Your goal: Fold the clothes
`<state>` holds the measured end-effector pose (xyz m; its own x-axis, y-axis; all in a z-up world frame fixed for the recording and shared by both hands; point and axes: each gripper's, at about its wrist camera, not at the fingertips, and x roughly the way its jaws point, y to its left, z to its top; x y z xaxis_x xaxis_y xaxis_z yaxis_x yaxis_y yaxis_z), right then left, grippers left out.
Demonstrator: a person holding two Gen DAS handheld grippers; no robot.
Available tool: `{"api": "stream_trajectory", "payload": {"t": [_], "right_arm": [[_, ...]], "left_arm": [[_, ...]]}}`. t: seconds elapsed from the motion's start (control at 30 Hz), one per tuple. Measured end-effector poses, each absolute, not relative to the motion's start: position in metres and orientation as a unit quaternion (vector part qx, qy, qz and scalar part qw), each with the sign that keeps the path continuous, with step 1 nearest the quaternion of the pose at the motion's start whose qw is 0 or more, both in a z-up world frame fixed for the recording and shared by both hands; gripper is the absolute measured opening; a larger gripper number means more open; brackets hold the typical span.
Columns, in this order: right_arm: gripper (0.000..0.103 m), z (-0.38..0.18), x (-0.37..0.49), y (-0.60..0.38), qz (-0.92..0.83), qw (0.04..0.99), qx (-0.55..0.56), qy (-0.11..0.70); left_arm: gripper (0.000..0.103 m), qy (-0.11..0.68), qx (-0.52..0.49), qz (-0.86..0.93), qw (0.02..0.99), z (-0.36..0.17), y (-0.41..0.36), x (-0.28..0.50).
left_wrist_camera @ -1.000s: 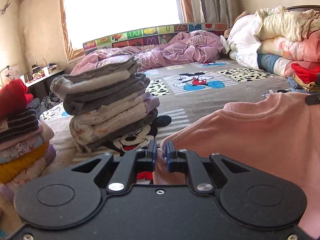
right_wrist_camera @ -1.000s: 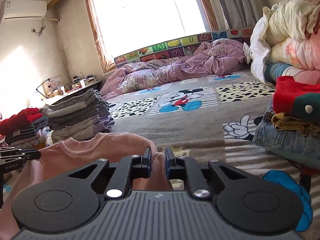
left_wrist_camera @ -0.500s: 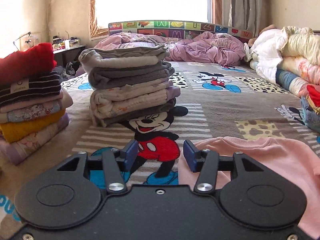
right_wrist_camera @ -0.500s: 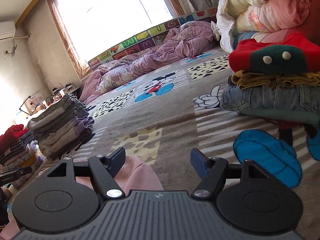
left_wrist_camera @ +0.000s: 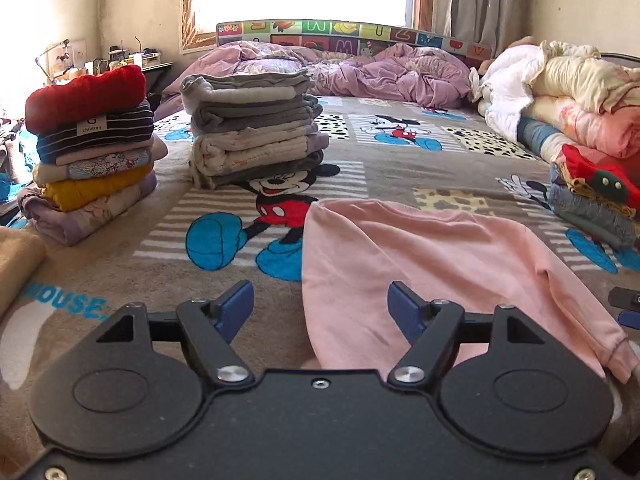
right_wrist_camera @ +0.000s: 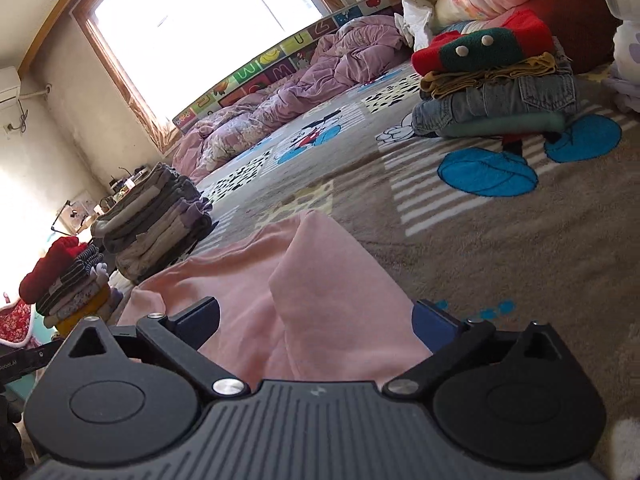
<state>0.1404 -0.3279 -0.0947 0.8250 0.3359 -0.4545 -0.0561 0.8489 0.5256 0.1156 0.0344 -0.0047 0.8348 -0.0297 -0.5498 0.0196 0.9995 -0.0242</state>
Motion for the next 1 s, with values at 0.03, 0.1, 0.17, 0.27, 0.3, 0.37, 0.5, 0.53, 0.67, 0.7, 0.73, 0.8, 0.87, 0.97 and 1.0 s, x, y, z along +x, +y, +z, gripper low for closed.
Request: {"api": "stream_trajectory", "payload": {"t": [0.03, 0.1, 0.17, 0.27, 0.3, 0.37, 0.5, 0.53, 0.67, 0.7, 0.73, 0.8, 0.87, 0.97, 1.0], "right_arm": [[0.102, -0.095, 0.135, -0.325, 0.107, 0.922, 0.248, 0.279], [0.102, -0.095, 0.125, -0.321, 0.105, 0.925, 0.237, 0.278], [0.102, -0.094, 0.116, -0.318, 0.102, 0.929, 0.225, 0.276], [0.102, -0.093, 0.105, -0.317, 0.1, 0.934, 0.212, 0.271], [0.103, -0.092, 0.102, -0.316, 0.1, 0.935, 0.209, 0.268], [0.103, -0.09, 0.095, -0.315, 0.103, 0.937, 0.205, 0.264], [0.103, -0.089, 0.088, -0.313, 0.111, 0.938, 0.195, 0.264], [0.103, -0.088, 0.087, -0.313, 0.112, 0.938, 0.193, 0.264], [0.103, -0.087, 0.083, -0.309, 0.117, 0.941, 0.182, 0.261], [0.103, -0.087, 0.083, -0.308, 0.119, 0.941, 0.18, 0.261], [0.103, -0.087, 0.082, -0.308, 0.12, 0.941, 0.179, 0.262], [0.103, -0.087, 0.082, -0.306, 0.124, 0.941, 0.176, 0.262], [0.103, -0.086, 0.082, -0.305, 0.127, 0.941, 0.173, 0.263], [0.103, -0.086, 0.082, -0.304, 0.136, 0.938, 0.175, 0.265], [0.103, -0.086, 0.082, -0.303, 0.139, 0.937, 0.178, 0.266]], "left_arm": [[0.078, 0.292, -0.008, -0.02, 0.956, -0.004, 0.03, 0.111], [0.079, 0.295, -0.002, -0.028, 0.955, -0.002, 0.022, 0.101], [0.08, 0.3, 0.001, -0.034, 0.953, -0.001, 0.015, 0.093], [0.081, 0.306, 0.008, -0.042, 0.951, 0.0, 0.005, 0.083], [0.081, 0.307, 0.011, -0.044, 0.951, 0.0, 0.002, 0.08], [0.082, 0.309, 0.016, -0.046, 0.95, 0.001, -0.002, 0.076], [0.082, 0.311, 0.023, -0.047, 0.949, 0.003, -0.008, 0.07], [0.082, 0.31, 0.025, -0.046, 0.949, 0.004, -0.009, 0.069], [0.084, 0.294, 0.037, -0.036, 0.954, 0.011, -0.011, 0.06], [0.085, 0.293, 0.037, -0.035, 0.955, 0.012, -0.011, 0.059], [0.085, 0.294, 0.034, -0.034, 0.954, 0.013, -0.01, 0.058], [0.085, 0.305, 0.016, -0.035, 0.952, 0.01, -0.005, 0.058], [0.085, 0.32, -0.006, -0.029, 0.947, 0.003, 0.002, 0.057], [0.085, 0.341, -0.04, -0.012, 0.939, -0.01, 0.014, 0.055], [0.085, 0.348, -0.051, -0.011, 0.936, -0.014, 0.016, 0.055]]}}
